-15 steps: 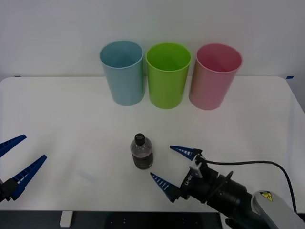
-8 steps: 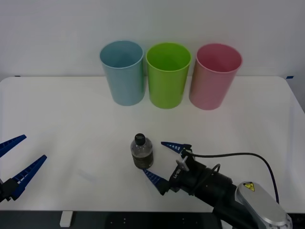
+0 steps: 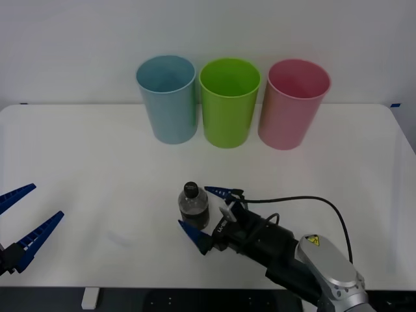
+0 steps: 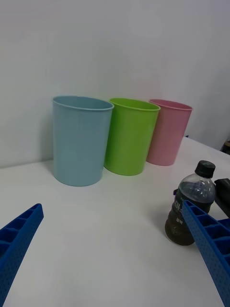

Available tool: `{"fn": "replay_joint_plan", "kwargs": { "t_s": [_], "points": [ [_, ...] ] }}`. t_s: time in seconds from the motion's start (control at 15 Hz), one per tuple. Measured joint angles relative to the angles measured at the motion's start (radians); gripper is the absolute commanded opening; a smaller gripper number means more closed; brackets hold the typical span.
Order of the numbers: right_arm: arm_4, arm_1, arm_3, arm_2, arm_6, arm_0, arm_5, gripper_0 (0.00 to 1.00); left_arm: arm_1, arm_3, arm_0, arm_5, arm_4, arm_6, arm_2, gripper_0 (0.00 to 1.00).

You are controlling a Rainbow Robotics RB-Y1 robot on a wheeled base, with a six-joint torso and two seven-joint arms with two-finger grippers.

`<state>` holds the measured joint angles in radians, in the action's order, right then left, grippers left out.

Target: Grasp the object on the table and drop it into the matching bin: aluminum can to the light blue bin, PET bottle to the pink bin.

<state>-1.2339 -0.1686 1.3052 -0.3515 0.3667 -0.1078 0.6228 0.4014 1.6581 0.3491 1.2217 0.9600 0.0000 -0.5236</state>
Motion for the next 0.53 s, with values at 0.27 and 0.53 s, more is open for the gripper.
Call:
{"fn": "replay_joint_plan", "kwargs": {
  "t_s": [0.27, 0.53],
  "points": [
    [-0.017, 0.027, -0.043, 0.0, 0.001, -0.033, -0.01, 1.0, 0.0, 0.0, 0.0, 0.0, 0.0, 0.0, 0.0, 1.0],
    [-0.019, 0.033, -0.044, -0.011, 0.001, -0.034, -0.014, 1.0, 0.0, 0.0, 0.0, 0.0, 0.0, 0.0, 0.0, 1.0]
  ]
}}
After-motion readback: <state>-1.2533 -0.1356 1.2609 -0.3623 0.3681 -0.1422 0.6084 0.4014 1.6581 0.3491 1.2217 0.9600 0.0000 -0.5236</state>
